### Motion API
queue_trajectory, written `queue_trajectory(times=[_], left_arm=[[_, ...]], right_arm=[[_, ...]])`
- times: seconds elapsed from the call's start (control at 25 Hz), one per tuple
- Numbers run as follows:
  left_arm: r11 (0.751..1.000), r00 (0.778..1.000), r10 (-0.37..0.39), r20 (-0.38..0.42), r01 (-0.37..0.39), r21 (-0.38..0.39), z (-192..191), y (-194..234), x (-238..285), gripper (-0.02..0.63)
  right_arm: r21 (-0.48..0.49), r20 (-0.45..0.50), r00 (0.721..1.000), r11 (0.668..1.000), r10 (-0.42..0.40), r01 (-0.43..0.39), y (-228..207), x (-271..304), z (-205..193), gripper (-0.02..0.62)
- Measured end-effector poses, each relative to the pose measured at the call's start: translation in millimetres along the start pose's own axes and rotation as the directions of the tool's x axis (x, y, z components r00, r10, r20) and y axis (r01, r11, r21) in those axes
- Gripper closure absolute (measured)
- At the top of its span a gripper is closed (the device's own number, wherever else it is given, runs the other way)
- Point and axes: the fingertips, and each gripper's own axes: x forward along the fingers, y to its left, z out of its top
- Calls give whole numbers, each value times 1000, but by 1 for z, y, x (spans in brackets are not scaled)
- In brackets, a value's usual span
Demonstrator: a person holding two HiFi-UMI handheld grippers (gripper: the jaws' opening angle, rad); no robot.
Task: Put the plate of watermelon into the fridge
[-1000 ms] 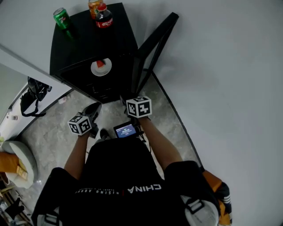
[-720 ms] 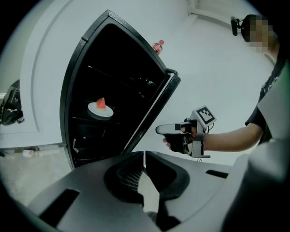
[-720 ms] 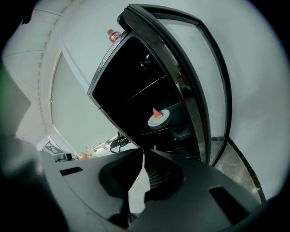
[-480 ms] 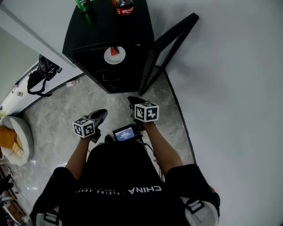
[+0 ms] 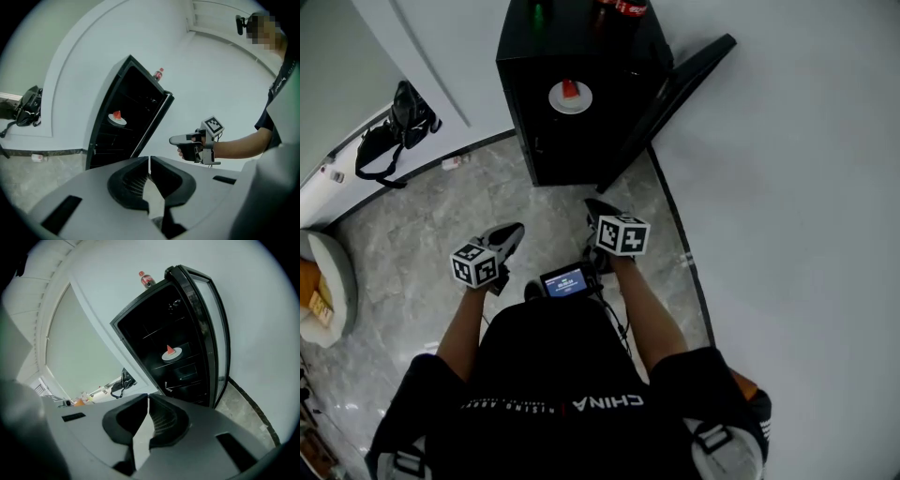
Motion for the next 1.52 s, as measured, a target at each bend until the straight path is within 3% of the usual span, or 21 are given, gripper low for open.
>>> queue_trajectory(times=[0.12, 0.28, 0.56, 0.84, 1.0, 1.28, 1.52], left_arm=[[1000, 1000, 8, 27, -8, 1, -12, 9, -36, 584], [1000, 1000, -24, 6, 24, -4, -41, 2, -64, 584], [995, 995, -86, -49, 88, 48, -74, -41, -56, 584], [993, 997, -71, -32, 74, 93, -67, -77, -28, 584], [997, 999, -41, 3, 40, 69, -67, -91, -11, 584], [994, 1000, -3, -5, 3, 110, -58, -104, 2, 584], [995, 1000, 29, -11, -28, 94, -57, -99, 6, 584]], right_arm=[[-11, 9, 1000, 1000, -19, 19, 23, -6, -30, 572], [-6, -3, 1000, 1000, -23, 23, 52, -23, -74, 572], [-112, 2, 998, 991, -66, 66, 63, -61, -108, 575], [-210, 0, 995, 973, -96, 94, 51, -88, -108, 580], [-232, -25, 996, 970, -84, 76, 37, -100, -112, 580], [-276, -30, 999, 961, -33, 24, 34, -102, -88, 580], [-242, -40, 999, 970, 2, -12, 25, -94, -79, 580]])
